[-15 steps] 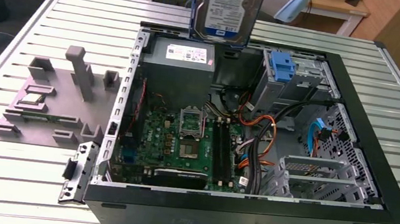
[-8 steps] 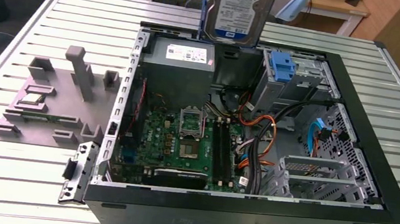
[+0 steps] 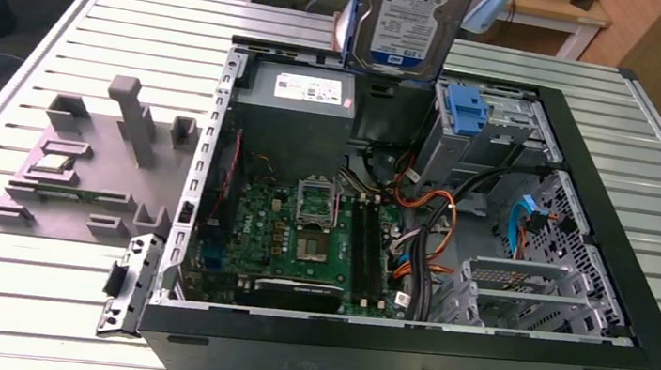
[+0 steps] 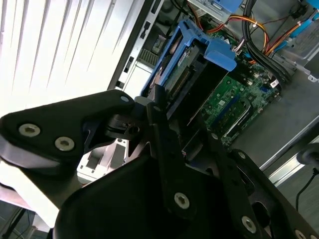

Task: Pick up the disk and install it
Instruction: 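Pick up the disk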

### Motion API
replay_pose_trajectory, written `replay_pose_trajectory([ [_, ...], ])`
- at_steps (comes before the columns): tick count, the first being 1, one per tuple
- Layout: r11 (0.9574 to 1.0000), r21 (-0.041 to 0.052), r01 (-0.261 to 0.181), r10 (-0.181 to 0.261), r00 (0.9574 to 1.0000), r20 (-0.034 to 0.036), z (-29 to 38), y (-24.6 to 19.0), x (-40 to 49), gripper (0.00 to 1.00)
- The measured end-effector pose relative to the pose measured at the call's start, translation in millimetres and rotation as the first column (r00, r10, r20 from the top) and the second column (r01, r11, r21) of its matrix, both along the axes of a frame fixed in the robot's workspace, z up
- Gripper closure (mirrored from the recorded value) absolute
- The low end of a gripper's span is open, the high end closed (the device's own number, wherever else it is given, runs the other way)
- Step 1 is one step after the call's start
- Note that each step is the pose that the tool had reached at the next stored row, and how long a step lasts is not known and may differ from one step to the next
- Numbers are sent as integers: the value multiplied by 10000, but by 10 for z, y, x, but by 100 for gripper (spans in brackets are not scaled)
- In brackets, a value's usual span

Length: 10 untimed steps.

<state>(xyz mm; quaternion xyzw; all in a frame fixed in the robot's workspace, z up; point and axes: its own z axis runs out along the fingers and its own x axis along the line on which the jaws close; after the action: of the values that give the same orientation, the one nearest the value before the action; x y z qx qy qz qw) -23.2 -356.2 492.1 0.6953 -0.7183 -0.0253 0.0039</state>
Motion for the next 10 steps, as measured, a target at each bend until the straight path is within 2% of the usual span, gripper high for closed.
replay_pose_trajectory([
  [5,10000,0,1,-1,10000,0,-2,-28,8,65],
  [10,10000,3,2,-2,10000,0,-5,-113,8,65],
])
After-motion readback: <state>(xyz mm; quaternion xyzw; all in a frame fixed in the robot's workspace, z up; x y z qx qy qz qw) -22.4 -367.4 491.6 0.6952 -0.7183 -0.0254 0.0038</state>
